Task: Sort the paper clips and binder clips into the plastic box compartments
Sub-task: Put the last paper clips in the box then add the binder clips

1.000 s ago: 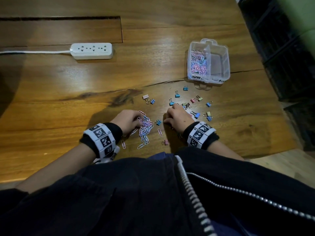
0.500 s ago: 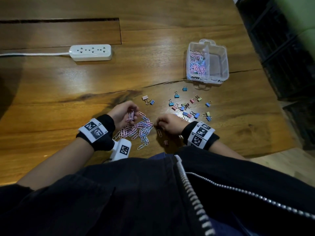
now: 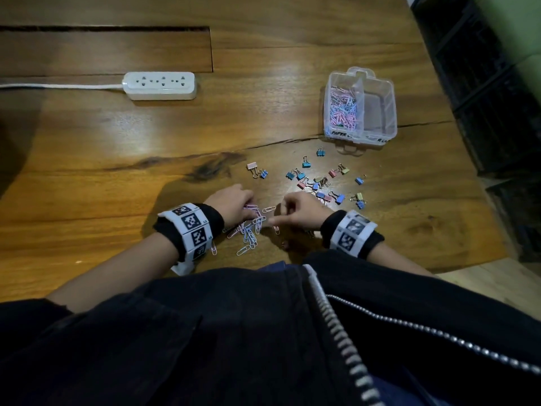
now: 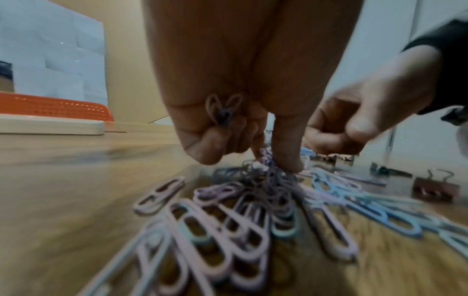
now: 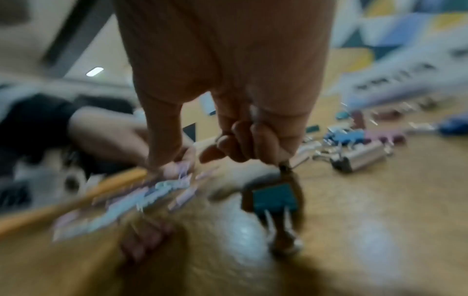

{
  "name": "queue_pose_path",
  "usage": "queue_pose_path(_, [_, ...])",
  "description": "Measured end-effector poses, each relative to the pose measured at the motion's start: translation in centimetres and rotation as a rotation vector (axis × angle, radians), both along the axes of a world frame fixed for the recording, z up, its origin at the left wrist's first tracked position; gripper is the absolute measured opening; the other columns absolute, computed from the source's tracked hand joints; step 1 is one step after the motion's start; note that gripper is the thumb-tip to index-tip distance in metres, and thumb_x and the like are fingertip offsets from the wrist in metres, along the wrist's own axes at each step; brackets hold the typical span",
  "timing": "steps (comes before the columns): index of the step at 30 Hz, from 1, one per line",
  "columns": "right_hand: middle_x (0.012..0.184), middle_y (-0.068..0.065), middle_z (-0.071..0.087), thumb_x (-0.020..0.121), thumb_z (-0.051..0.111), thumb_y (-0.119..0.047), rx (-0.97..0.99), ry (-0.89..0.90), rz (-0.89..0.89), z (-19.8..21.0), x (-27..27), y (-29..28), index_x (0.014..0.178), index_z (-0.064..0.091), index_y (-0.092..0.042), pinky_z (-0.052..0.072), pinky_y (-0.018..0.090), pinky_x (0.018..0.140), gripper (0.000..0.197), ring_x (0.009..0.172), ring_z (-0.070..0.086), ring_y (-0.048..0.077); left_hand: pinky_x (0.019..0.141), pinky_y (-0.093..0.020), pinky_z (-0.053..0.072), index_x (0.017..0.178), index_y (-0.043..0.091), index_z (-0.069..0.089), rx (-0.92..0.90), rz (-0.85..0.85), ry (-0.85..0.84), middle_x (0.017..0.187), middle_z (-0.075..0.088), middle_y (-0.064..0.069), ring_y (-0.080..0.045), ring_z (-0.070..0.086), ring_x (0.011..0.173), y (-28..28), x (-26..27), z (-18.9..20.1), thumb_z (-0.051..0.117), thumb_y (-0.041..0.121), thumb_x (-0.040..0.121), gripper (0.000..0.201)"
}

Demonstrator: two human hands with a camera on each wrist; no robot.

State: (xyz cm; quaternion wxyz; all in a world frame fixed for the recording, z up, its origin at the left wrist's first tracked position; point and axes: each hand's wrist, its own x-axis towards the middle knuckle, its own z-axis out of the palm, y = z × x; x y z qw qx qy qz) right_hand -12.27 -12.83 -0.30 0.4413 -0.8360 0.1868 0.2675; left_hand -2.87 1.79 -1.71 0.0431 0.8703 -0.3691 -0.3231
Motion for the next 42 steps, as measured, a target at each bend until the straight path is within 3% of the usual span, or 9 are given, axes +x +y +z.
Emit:
queue_pose_path(6, [0.111, 0.01, 0.047, 0.083, 0.06, -0.023, -0.37, -0.1, 0.305, -1.3, 0.1, 1.3, 0.098, 0.054, -0.006, 0.042, 0.032, 0.087, 0.023, 0.098, 0.048, 0.021, 0.055, -0.025, 0.032, 0.081, 0.012, 0.049, -0.204, 0.292, 0.427, 0.075, 0.046, -0.001, -0.015, 0.044, 0.063, 1.0, 1.3, 0.2, 0.041, 0.027, 0.096, 0.022])
queue_pose_path(15, [0.094, -0.001, 0.049, 0.09, 0.046, -0.004, -0.059, -0.135, 0.042, -0.2, 0.6, 0.3, 0.095, 0.048, -0.01, 0.034, 0.012, 0.064, 0.008, 0.084, 0.047, 0.01, 0.03, -0.012, 0.032, 0.067, 0.007, 0.045, -0.642, 0.887, 1.214, 0.052, 0.055, -0.006, -0.01, 0.043, 0.035, 3.7, 1.9, 0.7, 0.028, 0.009, 0.079, 0.021])
queue_pose_path(18, [0.087, 0.001, 0.053, 0.092, 0.036, 0.003, 0.45, -0.033, -0.311, -0.4, 1.2, -0.7, 0.089, 0.05, -0.008, 0.042, 0.014, 0.059, 0.018, 0.071, 0.051, 0.008, 0.03, -0.013, 0.027, 0.067, 0.01, 0.044, -0.565, 0.942, 1.15, 0.046, 0.049, 0.002, -0.007, 0.038, 0.032, 4.2, 2.1, 0.8, 0.026, 0.014, 0.088, 0.028])
queue_pose_path(20, [0.08, 0.007, 0.052, 0.091, 0.029, 0.01, 0.693, 0.064, -0.456, -0.6, 1.7, -1.3, 0.084, 0.052, -0.006, 0.047, 0.016, 0.053, 0.029, 0.066, 0.052, 0.013, 0.037, -0.015, 0.027, 0.063, 0.015, 0.04, -0.348, 0.832, 0.816, 0.045, 0.041, 0.006, -0.009, 0.035, 0.036, 4.5, 1.8, 1.1, 0.035, 0.024, 0.093, 0.032])
queue_pose_path(25, [0.072, 0.002, 0.048, 0.084, 0.03, 0.013, 0.491, 0.015, -0.422, -0.4, 2.2, -0.9, 0.071, 0.048, -0.012, 0.036, 0.017, 0.05, 0.034, 0.058, 0.044, 0.01, 0.064, -0.029, 0.043, 0.08, 0.015, 0.047, 0.243, 0.261, -0.109, 0.077, 0.051, -0.002, -0.022, 0.054, 0.073, 6.7, 0.3, 1.3, 0.043, 0.071, 0.076, 0.057])
queue_pose_path(29, [0.09, 0.002, 0.049, 0.089, 0.049, -0.026, -0.1, -0.154, 0.058, -1.6, 1.9, 0.3, 0.085, 0.048, -0.016, 0.039, 0.026, 0.072, 0.011, 0.088, 0.045, 0.018, 0.063, -0.03, 0.042, 0.106, 0.01, 0.041, 0.244, 0.165, -0.17, 0.094, 0.056, -0.004, -0.022, 0.054, 0.08, 6.6, -1.4, 0.1, 0.043, 0.071, 0.076, 0.068])
queue_pose_path(33, [0.114, 0.006, 0.044, 0.061, 0.064, -0.066, -0.382, -0.231, 0.361, -2.7, 1.2, 0.5, 0.117, 0.045, -0.02, 0.039, 0.036, 0.091, 0.075, 0.106, 0.038, 0.02, 0.069, -0.032, 0.04, 0.111, 0.007, 0.043, 0.09, 0.136, -0.169, 0.109, 0.057, -0.011, -0.026, 0.057, 0.094, 4.8, -2.7, -0.5, 0.038, 0.053, 0.09, 0.051])
queue_pose_path(38, [0.118, 0.009, 0.044, 0.073, 0.064, -0.049, -0.444, -0.285, 0.487, -2.5, 1.2, 1.9, 0.119, 0.046, -0.016, 0.038, 0.035, 0.094, 0.059, 0.109, 0.038, 0.022, 0.078, -0.037, 0.042, 0.103, 0.006, 0.046, -0.025, 0.061, -0.059, 0.106, 0.055, -0.015, -0.03, 0.055, 0.094, 3.4, -2.6, -0.8, 0.033, 0.034, 0.097, 0.031])
queue_pose_path(42, [0.118, 0.009, 0.046, 0.085, 0.057, -0.029, -0.369, -0.276, 0.481, -2.2, 1.4, 2.1, 0.115, 0.049, -0.011, 0.037, 0.035, 0.098, 0.036, 0.11, 0.04, 0.022, 0.062, -0.03, 0.032, 0.074, 0.011, 0.042, -0.257, 0.339, 0.251, 0.075, 0.048, -0.008, -0.021, 0.044, 0.071, 3.3, -1.1, -0.5, 0.037, 0.021, 0.096, 0.025])
